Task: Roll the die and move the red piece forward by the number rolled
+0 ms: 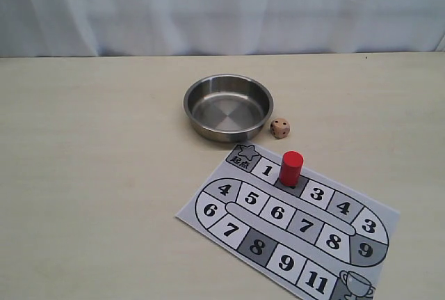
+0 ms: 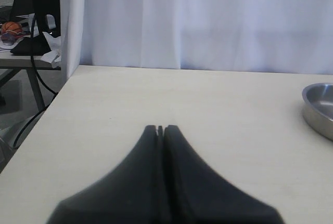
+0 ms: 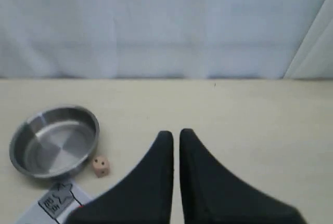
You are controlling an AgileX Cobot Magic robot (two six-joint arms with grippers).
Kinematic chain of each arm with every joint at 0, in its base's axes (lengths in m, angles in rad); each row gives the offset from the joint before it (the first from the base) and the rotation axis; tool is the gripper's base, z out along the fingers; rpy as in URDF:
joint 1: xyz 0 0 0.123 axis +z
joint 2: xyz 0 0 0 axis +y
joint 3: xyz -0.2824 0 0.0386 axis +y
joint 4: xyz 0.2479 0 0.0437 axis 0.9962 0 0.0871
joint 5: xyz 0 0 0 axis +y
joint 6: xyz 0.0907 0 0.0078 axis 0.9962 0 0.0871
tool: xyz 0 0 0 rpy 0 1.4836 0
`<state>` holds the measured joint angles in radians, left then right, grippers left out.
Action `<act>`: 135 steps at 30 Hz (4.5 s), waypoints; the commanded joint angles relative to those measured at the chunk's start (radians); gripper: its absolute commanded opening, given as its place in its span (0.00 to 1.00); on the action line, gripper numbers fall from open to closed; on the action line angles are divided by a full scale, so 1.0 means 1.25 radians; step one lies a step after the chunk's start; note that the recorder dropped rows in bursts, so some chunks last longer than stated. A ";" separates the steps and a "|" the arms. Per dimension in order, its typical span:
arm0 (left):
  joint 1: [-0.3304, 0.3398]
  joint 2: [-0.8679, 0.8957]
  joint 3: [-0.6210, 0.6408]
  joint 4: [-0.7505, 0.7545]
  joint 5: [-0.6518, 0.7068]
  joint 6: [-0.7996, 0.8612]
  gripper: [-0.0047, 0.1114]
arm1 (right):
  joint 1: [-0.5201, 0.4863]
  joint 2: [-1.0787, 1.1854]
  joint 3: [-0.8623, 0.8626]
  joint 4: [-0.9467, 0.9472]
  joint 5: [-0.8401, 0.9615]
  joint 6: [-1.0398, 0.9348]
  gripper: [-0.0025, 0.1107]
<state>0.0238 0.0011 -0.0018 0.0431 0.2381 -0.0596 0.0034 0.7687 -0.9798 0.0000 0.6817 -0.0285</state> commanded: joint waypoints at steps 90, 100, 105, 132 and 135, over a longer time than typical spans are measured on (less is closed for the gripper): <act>0.000 -0.001 0.001 0.001 -0.009 -0.004 0.04 | -0.004 -0.615 0.784 0.012 -0.383 -0.026 0.06; 0.000 -0.001 0.001 0.001 -0.009 -0.004 0.04 | -0.004 -0.615 0.784 0.012 -0.379 -0.026 0.06; 0.000 -0.001 0.001 0.001 -0.009 -0.004 0.04 | -0.004 -0.615 0.784 0.012 -0.379 -0.026 0.06; 0.000 -0.001 0.001 0.001 -0.010 -0.004 0.04 | -0.004 -0.615 0.784 0.012 -0.379 -0.026 0.06; 0.000 -0.001 0.001 0.001 -0.010 -0.004 0.04 | -0.004 -0.615 0.784 0.012 -0.379 -0.026 0.06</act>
<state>0.0238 0.0011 -0.0018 0.0431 0.2381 -0.0596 0.0034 0.0052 -0.0024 0.0134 0.2030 -0.0598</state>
